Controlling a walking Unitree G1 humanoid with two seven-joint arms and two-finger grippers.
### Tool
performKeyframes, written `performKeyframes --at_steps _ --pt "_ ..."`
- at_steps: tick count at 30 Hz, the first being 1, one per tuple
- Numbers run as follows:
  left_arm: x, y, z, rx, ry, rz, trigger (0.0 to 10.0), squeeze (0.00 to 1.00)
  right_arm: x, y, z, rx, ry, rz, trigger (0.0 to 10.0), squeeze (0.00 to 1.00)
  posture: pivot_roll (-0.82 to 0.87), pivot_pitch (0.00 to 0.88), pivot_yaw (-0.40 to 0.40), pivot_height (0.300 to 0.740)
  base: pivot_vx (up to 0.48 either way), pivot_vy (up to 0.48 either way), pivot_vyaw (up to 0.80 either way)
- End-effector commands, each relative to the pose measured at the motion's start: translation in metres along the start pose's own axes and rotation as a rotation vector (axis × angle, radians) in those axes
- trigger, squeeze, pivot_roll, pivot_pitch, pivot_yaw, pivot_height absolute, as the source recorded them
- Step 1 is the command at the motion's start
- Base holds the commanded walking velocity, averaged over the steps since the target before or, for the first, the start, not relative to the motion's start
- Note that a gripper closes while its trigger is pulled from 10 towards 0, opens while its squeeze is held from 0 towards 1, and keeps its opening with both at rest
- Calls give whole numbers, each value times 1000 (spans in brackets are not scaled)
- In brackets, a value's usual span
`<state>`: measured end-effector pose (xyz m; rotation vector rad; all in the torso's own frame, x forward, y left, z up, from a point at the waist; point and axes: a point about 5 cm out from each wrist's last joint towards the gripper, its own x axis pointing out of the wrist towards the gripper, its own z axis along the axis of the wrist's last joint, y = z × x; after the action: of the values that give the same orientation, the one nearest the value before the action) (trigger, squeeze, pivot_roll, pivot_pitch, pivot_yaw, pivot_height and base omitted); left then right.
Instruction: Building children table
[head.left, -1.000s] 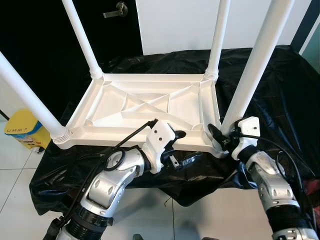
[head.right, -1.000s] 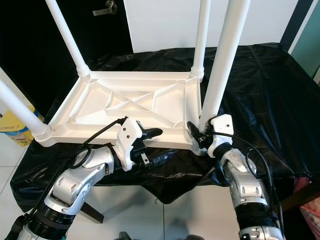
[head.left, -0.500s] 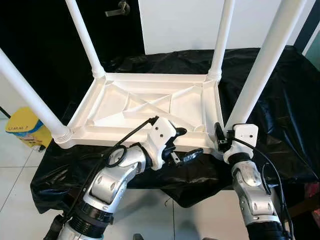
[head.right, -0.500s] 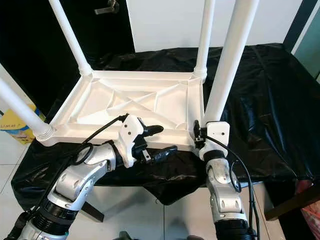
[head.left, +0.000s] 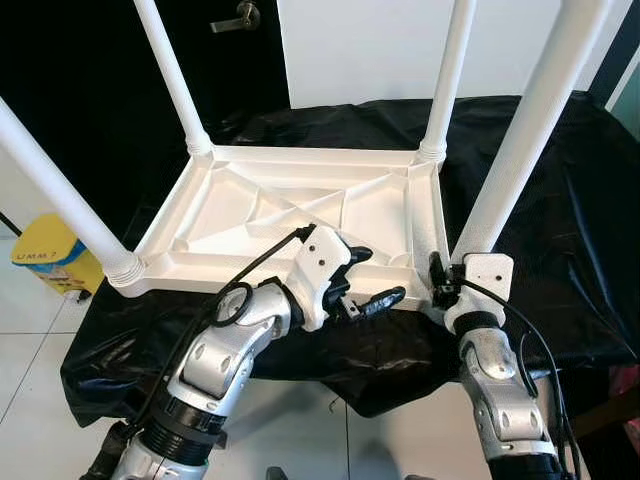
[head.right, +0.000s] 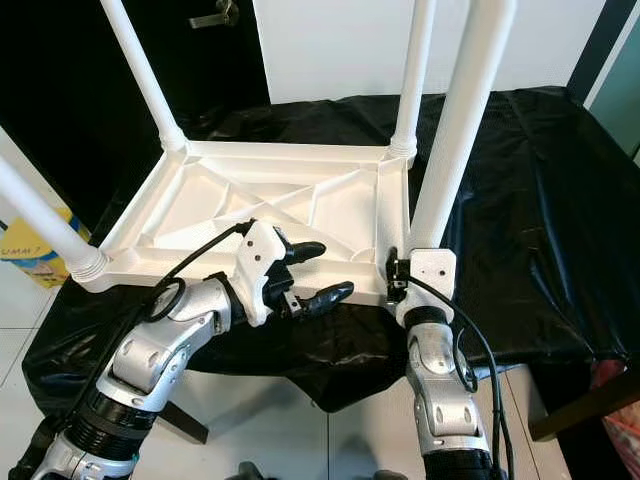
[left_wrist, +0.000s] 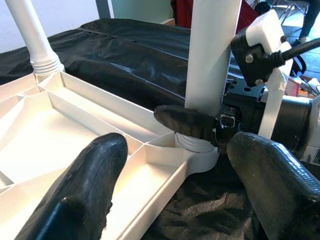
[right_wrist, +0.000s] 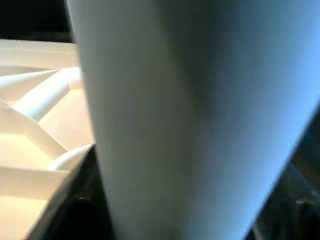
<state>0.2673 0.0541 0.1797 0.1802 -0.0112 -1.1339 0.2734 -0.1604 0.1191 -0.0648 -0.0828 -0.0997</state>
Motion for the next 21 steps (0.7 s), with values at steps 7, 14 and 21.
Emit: performKeyframes --at_steps 7,14,21 --pt "-4 1 -7 0 22 29 10000 0 5 -9 -3 -2 10 177 10000 0 -138 25 44 740 0 0 0" --pt "-6 1 -7 -2 28 31 10000 0 13 -16 4 -1 -8 359 10000 0 -126 39 45 740 0 0 0" --pt "-9 -1 -6 -11 33 24 10000 0 24 -24 10 -37 -14 581 10000 0 -113 24 49 740 0 0 0"
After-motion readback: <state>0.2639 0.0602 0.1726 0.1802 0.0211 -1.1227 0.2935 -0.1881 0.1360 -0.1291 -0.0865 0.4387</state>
